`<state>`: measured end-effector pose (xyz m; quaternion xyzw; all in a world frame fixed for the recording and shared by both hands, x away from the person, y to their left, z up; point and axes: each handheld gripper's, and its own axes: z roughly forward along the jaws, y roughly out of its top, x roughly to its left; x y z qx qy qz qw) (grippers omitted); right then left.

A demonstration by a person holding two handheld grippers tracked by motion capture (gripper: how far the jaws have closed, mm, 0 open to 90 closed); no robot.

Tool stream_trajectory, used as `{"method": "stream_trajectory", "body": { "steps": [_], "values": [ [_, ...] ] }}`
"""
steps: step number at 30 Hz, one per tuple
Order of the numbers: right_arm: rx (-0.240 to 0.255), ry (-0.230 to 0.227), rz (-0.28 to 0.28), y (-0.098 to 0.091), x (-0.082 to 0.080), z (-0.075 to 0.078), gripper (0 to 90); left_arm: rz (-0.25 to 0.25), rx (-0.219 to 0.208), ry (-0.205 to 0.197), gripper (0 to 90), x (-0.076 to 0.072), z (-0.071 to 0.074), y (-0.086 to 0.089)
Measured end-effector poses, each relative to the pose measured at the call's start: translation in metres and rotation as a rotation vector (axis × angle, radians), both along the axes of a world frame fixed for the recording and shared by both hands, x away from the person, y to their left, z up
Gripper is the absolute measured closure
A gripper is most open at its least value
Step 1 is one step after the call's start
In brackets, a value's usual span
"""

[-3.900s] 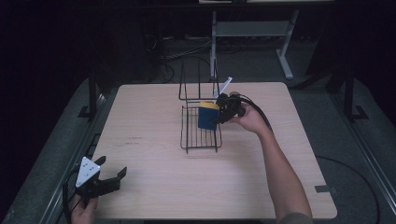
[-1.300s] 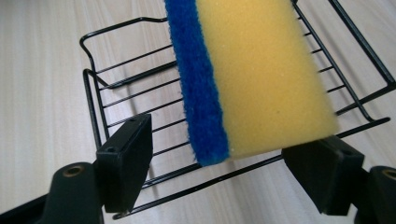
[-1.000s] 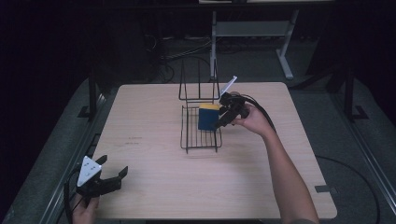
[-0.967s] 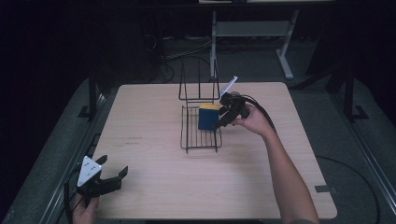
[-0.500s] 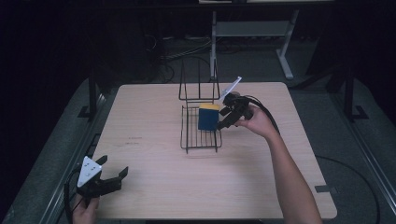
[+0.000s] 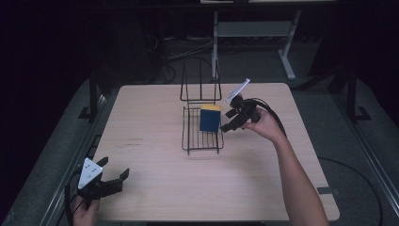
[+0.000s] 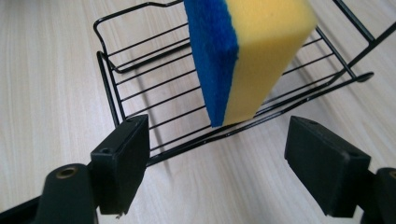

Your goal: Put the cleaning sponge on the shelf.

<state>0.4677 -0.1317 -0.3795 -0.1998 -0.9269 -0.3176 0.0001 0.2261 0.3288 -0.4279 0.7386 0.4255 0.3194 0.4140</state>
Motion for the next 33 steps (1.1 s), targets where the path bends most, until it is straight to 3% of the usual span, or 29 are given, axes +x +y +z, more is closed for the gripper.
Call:
{"method": "stream_trajectory", "body": {
  "steps": [33],
  "values": [
    [-0.027,-0.011,-0.019,-0.024,-0.022,-0.003,19.8,-0.002,0.004,0.006,13.9,0.000,-0.001,-0.001]
  ]
}}
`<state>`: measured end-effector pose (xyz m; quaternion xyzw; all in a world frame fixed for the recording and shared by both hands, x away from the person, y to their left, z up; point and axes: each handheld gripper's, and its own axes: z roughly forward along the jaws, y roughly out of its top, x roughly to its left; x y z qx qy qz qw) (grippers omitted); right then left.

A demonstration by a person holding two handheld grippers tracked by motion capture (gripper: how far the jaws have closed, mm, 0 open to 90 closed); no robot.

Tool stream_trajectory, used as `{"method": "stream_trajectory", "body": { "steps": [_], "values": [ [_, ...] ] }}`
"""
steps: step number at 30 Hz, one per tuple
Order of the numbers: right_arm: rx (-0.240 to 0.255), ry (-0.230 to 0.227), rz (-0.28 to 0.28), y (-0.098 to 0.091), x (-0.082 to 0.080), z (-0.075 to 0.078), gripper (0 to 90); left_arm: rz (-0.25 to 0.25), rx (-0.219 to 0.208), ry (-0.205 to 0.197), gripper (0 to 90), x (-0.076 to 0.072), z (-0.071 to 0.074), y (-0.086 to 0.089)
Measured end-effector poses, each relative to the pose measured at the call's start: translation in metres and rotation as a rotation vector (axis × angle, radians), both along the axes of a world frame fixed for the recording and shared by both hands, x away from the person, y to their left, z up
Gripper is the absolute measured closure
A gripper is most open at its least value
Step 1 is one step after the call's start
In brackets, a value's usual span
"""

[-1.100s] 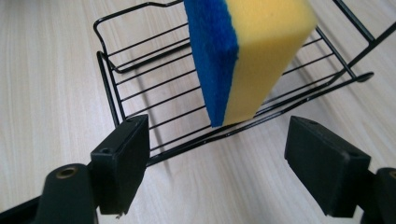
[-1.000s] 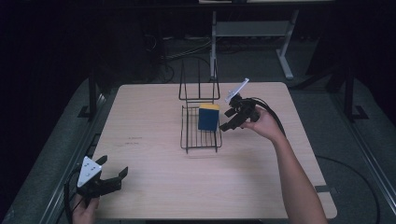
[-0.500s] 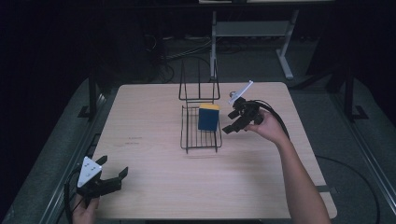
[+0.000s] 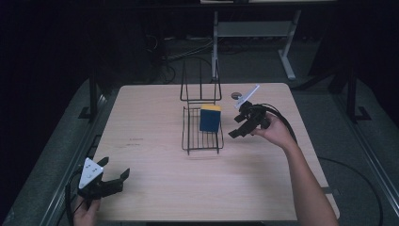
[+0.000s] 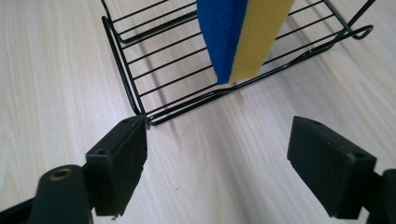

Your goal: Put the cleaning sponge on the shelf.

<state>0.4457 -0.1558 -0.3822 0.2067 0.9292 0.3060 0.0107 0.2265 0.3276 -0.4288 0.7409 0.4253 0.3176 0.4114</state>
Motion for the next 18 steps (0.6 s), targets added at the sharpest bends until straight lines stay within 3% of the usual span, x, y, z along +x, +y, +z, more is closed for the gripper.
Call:
{"method": "stream_trajectory", "body": {
  "steps": [18],
  "values": [
    [-0.006,0.011,-0.011,-0.018,-0.019,-0.006,19.3,0.000,-0.001,0.003,13.9,0.000,0.000,-0.001]
  ]
}}
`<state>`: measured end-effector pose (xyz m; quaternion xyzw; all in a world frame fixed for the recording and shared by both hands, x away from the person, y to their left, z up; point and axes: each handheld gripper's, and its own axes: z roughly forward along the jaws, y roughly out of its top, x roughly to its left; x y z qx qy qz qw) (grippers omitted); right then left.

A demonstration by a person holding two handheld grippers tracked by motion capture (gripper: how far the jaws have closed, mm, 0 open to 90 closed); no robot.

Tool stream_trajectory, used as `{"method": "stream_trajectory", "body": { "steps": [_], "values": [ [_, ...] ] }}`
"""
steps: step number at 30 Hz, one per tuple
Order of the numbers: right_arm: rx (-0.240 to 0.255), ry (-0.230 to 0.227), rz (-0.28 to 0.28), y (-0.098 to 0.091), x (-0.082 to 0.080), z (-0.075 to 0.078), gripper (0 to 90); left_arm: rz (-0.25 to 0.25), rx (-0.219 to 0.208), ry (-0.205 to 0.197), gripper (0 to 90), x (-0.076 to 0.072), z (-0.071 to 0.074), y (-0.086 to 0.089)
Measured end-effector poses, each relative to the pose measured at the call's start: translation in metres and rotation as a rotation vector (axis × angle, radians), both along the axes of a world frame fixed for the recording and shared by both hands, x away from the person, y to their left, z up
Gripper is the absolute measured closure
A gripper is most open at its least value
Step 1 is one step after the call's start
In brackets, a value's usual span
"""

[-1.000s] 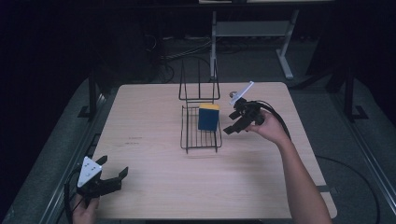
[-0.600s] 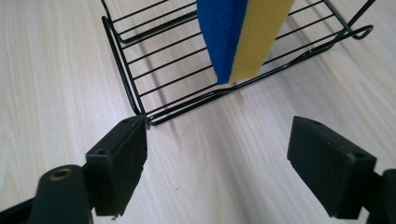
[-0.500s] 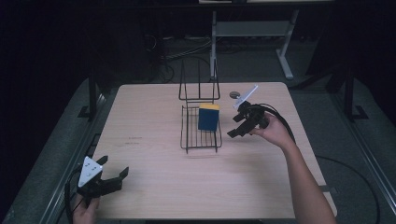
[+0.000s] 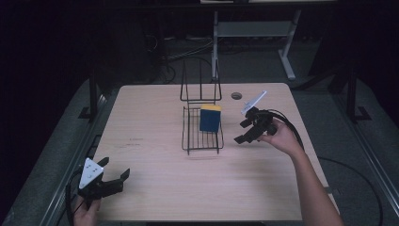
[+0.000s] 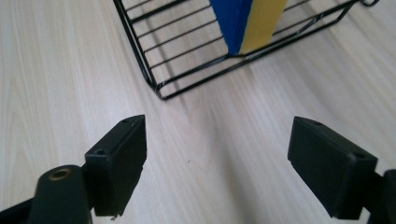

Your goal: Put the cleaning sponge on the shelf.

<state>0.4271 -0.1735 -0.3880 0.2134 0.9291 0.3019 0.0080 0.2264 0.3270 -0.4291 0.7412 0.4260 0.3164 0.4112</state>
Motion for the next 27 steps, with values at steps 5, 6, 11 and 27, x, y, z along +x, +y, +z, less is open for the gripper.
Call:
{"method": "stream_trajectory", "body": {
  "steps": [5,6,11,27],
  "values": [
    [0.005,-0.011,-0.012,-0.005,-0.006,0.001,19.4,-0.002,0.000,0.001,13.9,0.000,0.000,0.000],
    [0.008,-0.013,-0.010,-0.006,-0.008,0.001,19.4,-0.003,0.001,0.001,13.9,0.000,0.000,0.000],
    [0.000,-0.003,-0.011,-0.009,-0.012,-0.003,19.1,-0.001,0.000,-0.001,13.9,0.000,0.000,0.000],
    [-0.003,-0.013,-0.001,-0.015,-0.032,-0.008,18.9,-0.001,0.001,-0.003,13.9,0.000,0.000,-0.001]
  ]
}}
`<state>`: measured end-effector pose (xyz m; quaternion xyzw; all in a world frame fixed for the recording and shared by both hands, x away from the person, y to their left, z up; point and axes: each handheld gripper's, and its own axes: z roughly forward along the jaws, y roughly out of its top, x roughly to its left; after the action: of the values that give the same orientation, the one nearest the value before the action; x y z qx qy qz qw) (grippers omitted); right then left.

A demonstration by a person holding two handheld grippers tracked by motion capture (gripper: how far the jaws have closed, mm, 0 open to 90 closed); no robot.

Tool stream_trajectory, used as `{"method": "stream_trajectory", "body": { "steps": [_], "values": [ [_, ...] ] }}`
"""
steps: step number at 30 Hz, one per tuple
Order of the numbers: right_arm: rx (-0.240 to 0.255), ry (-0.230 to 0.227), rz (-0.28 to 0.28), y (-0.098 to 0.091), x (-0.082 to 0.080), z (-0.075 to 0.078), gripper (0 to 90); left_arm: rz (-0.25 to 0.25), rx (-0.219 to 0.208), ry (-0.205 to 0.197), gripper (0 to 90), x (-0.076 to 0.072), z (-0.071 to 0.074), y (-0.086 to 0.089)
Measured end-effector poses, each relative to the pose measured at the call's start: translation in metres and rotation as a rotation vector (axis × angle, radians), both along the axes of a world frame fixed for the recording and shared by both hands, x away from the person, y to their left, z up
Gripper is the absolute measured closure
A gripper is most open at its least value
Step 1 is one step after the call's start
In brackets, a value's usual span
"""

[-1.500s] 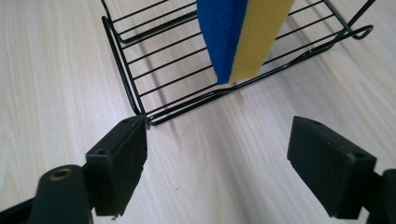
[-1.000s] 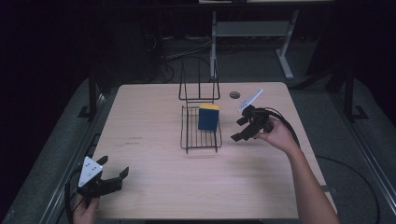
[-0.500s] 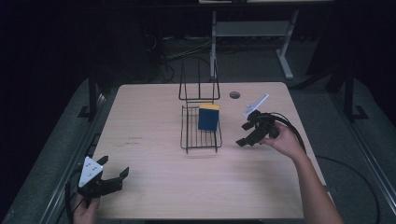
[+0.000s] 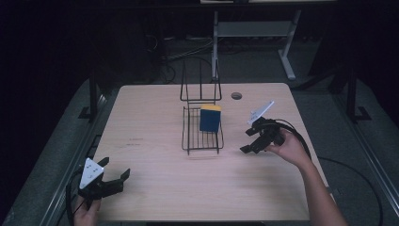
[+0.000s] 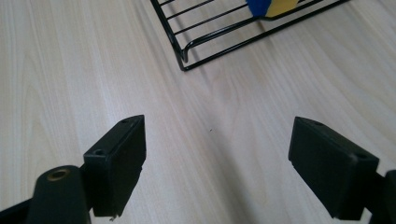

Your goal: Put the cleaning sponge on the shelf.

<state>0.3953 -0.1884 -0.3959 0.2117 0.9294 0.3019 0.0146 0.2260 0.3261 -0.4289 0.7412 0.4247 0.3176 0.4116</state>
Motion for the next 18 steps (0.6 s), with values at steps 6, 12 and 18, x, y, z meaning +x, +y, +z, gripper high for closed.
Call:
{"method": "stream_trajectory", "body": {
  "steps": [6,12,18],
  "values": [
    [0.000,-0.004,0.001,-0.003,-0.010,-0.002,19.0,0.001,0.000,-0.001,13.9,0.000,0.000,0.000],
    [0.012,-0.004,-0.008,-0.008,-0.018,-0.005,18.9,0.000,0.001,0.002,13.9,0.000,0.000,-0.001],
    [0.017,-0.020,-0.021,-0.014,-0.026,-0.010,18.7,0.001,0.000,0.002,13.9,0.000,0.000,-0.001]
  ]
}}
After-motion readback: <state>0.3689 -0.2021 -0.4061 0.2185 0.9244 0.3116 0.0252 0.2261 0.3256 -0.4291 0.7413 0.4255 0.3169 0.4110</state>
